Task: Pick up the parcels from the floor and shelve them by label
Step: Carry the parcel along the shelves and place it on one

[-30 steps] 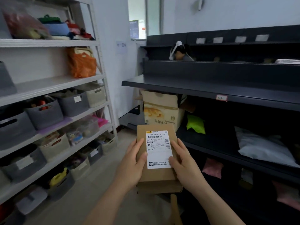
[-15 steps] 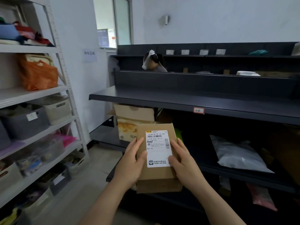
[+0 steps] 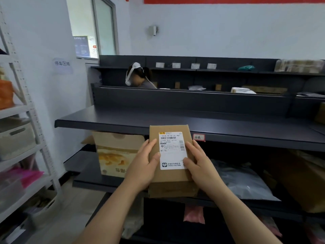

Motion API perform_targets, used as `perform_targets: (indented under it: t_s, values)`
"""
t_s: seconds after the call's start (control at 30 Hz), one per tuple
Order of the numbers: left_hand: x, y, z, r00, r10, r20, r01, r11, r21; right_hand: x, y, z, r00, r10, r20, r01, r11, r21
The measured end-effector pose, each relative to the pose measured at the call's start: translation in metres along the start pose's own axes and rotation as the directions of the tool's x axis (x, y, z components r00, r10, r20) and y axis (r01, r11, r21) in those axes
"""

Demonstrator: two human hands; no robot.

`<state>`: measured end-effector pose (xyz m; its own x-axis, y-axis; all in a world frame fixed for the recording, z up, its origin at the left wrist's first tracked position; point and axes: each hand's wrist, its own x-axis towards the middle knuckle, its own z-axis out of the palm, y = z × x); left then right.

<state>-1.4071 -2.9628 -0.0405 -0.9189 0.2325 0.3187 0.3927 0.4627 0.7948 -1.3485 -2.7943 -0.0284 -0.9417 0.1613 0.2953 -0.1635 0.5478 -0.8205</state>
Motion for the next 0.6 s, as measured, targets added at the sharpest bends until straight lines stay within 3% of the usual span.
perform_targets:
  t_s: [0.6]
  values:
    - [0.184,0.064,-0.011,0.971,0.218,0.096,-0.210,0.974,-0.085,0.139,-0.060,-0.065,0.974,0.056,-0.219,-0.080,0.991,-0.105]
